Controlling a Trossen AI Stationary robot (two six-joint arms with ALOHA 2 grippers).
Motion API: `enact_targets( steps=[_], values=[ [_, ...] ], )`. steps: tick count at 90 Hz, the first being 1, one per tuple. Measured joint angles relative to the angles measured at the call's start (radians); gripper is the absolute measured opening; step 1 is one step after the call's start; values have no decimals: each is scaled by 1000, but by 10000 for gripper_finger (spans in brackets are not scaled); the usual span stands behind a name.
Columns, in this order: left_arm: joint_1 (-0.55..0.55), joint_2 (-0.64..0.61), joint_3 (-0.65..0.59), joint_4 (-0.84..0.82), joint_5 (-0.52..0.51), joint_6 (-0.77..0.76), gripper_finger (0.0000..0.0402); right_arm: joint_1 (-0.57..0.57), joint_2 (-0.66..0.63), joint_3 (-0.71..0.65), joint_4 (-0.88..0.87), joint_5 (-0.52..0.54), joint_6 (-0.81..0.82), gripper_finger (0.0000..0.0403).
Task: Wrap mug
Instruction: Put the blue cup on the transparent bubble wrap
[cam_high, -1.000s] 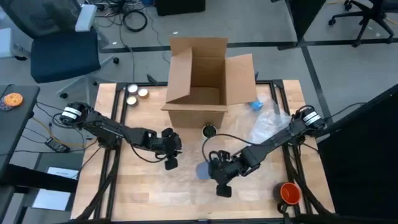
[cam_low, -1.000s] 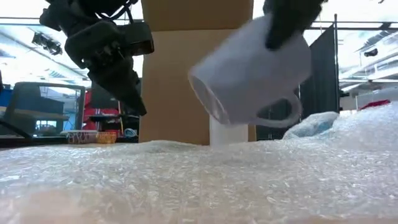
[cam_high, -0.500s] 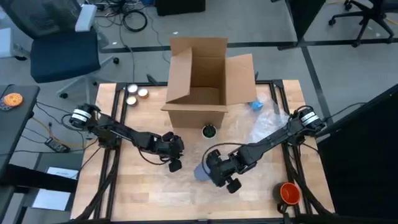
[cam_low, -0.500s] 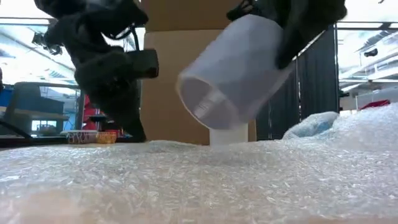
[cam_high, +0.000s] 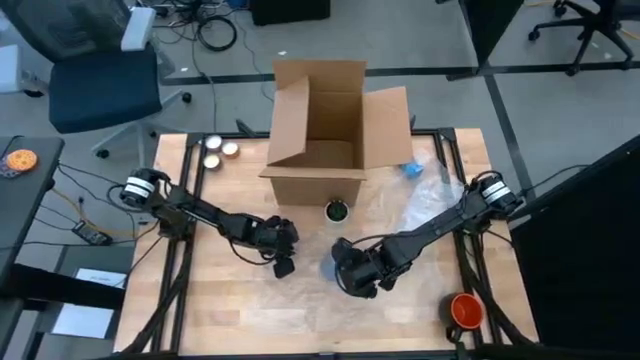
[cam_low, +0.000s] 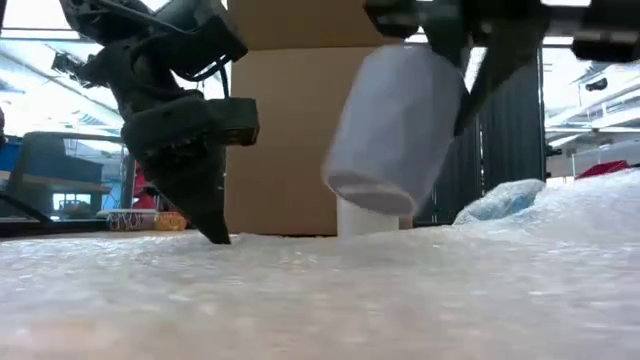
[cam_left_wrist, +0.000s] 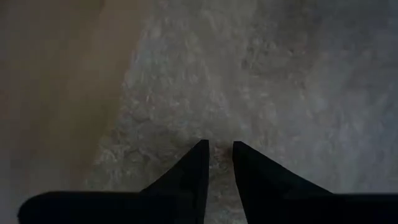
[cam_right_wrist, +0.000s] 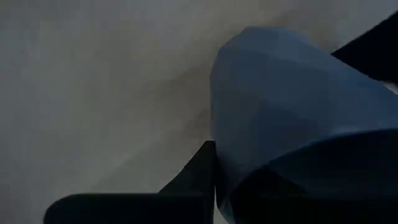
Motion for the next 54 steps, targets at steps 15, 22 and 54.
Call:
enact_targets(
  steps=[15,22,54],
  values=[
    [30,-32,19,-103,-2,0,60,7,40,3,-1,37,-117,0],
    [40,-32,49,-171,-3,0,60,8,55,3,15,62,-173,0],
    [43,-30,97,-188,-6,3,60,-2,83,4,117,63,-99,11]
  ],
)
